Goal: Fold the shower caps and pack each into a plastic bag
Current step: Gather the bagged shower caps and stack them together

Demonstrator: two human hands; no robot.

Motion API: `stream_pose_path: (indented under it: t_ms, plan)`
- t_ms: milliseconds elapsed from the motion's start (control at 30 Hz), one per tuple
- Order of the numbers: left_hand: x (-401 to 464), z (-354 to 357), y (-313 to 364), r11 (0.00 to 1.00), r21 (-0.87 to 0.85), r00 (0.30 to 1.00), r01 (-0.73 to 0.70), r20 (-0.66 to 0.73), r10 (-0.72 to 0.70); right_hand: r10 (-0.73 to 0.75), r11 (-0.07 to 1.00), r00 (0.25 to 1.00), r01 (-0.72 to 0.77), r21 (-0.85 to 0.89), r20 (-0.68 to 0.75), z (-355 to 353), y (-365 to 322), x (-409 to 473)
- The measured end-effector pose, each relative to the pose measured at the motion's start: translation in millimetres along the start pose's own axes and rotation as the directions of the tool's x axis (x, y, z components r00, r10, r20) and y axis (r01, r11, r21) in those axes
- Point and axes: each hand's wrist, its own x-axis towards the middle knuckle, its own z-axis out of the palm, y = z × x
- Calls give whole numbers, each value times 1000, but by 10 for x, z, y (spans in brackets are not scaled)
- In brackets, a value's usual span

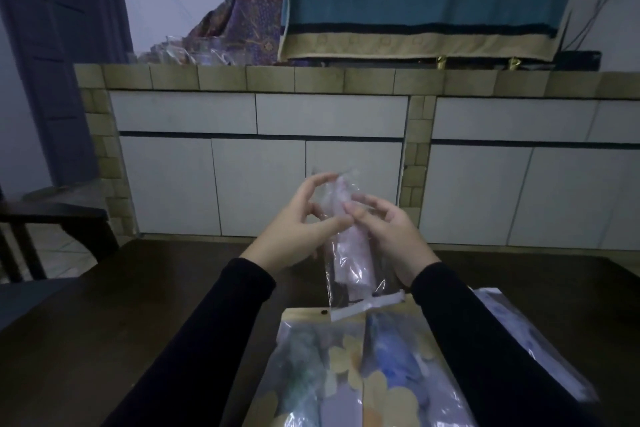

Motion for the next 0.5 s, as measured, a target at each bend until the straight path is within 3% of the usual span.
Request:
stream_pose_path:
  t_ms: [333,500]
  plan:
    - [29,-84,-146,982,-175,997,78,23,-75,-30,999,998,32,-43,48,101,-20,-79]
    - [11,-73,-67,993,-115,997,-23,-71,15,-69,994,997,72,-82,38,114,-6,-84]
